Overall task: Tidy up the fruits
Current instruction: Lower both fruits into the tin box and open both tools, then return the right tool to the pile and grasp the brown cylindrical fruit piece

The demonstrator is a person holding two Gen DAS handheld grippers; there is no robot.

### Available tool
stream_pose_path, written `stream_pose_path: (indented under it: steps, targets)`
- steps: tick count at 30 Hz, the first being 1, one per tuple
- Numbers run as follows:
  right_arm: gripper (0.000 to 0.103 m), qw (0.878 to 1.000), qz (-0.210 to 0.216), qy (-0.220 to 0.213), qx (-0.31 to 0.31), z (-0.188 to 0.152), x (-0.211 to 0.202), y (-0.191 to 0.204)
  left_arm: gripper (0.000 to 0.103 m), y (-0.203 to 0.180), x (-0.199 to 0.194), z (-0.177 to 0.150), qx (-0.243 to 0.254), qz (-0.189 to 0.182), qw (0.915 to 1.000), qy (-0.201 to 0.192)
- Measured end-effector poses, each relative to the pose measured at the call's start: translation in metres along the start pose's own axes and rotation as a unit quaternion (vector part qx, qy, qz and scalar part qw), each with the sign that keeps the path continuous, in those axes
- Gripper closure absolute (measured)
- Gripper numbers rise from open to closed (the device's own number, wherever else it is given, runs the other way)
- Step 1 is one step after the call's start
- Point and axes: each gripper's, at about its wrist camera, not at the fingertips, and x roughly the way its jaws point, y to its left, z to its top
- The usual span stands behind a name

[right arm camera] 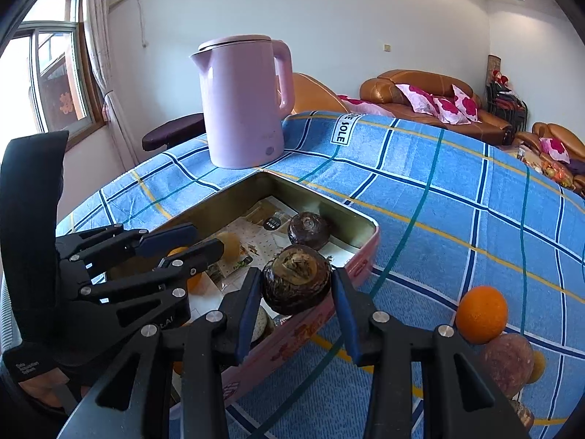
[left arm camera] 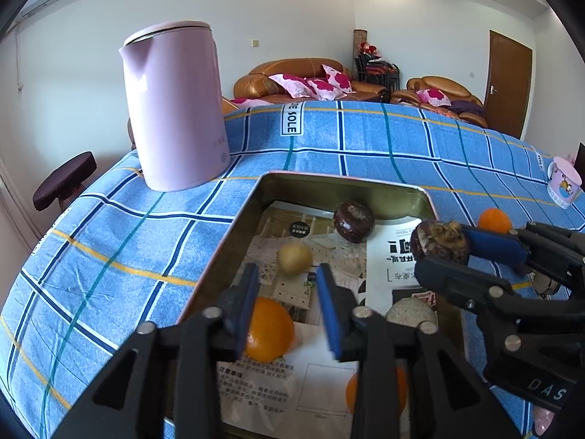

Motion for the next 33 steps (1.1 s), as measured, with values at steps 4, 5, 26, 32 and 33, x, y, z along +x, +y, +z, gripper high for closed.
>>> stream_pose_path:
  steps: [4, 5, 26, 32, 33]
  targets:
    - [0.061, 0.999, 0.027, -0.002, 0.025, -0.002, -0.004, -0.007, 0.051, -0.001, -0.006, -0.002, -0.002, -0.003, 1.0000, -0.005]
    - [0.060, 0.999, 0.032, -0.004, 0.032, -0.004, -0.008, -0.009, 0.051, -0.002, -0.007, -0.002, -0.002, -0.004, 1.0000, -0.005]
    - [0.055, 0.995, -0.028, -0.049, 0.077, -0.036, -0.112, -0.078, 0.037, -0.069, -0.033, -0.006, 0.037, -0.037, 0.9985, -0.016]
    - [0.055, 0.992, -0.033, -0.066, 0.100, -0.032, -0.145, -0.100, 0.037, -0.089, -0.038, -0.007, 0.054, -0.047, 0.9973, -0.016]
    - [0.055, 0.991, -0.034, -0.072, 0.104, -0.029, -0.153, -0.105, 0.037, -0.091, -0.039, -0.007, 0.056, -0.048, 0.9971, -0.016]
